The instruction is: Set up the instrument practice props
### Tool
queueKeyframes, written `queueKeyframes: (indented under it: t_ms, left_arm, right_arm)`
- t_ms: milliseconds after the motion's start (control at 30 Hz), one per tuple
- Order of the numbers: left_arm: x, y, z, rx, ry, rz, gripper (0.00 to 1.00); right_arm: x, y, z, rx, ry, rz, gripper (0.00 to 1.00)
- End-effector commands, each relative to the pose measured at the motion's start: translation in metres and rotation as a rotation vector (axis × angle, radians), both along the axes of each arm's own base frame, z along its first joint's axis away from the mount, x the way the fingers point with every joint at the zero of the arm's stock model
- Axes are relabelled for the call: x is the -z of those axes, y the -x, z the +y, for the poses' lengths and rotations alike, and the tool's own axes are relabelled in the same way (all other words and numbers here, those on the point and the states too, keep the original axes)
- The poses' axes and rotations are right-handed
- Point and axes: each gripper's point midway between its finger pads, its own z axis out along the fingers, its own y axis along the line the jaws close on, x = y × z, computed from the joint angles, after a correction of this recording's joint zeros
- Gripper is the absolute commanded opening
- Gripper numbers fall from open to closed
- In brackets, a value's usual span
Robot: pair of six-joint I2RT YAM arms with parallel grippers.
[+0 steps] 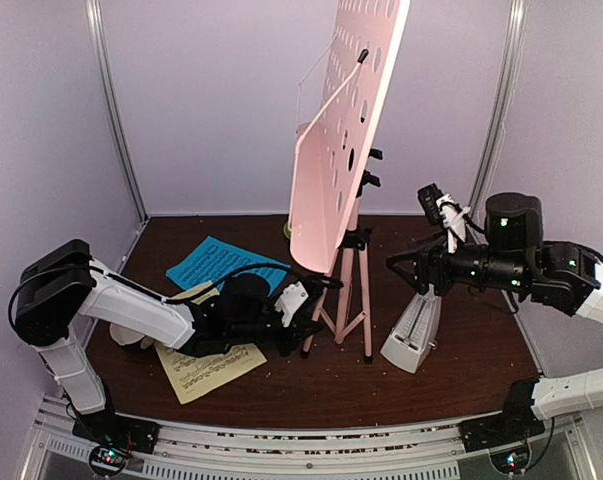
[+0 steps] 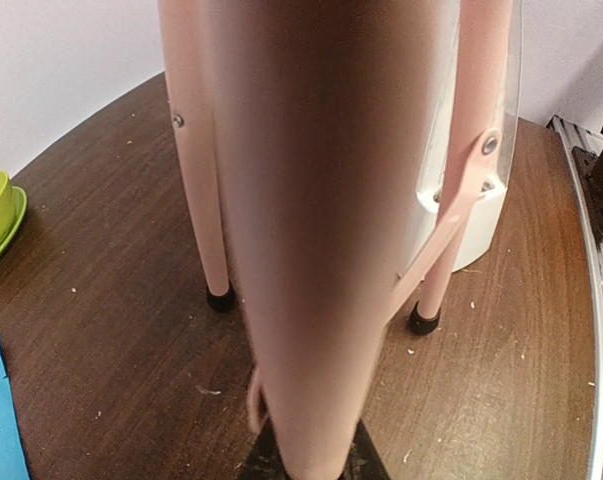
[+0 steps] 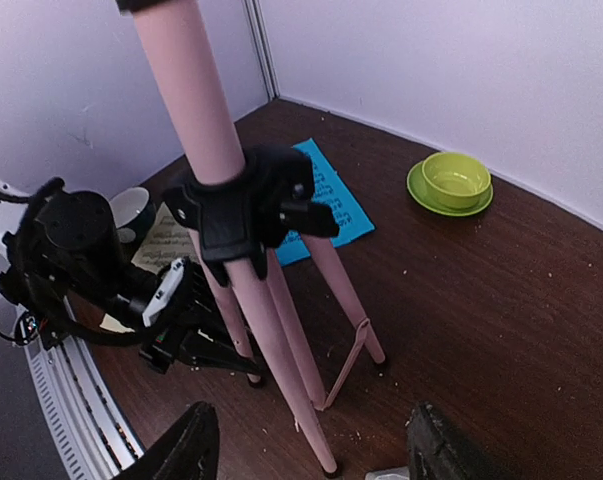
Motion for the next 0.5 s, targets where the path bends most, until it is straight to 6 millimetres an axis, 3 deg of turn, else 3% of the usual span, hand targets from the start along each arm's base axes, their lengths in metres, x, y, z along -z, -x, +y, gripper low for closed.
queueKeyframes:
  t_ms: [0,300,467]
  left_arm:
    - [-0.001,-0.007,-0.001,-0.013,-0.016,-0.015,0.00]
    - [-0.004,-0.009,-0.001,-0.015,-0.022,-0.027,0.00]
    - [-0.007,-0.011,-0.003,-0.010,-0.037,-0.046,0.00]
  right_arm:
    - [0.012,-0.008,0.018,-0.027,-0.029,-0.001,0.64]
    - [0.040,-0.020,0.062,-0.143,-0.025,0.004,0.57]
    - [0.059,-0.021,0.070,-0.173,-0.006,0.004,0.53]
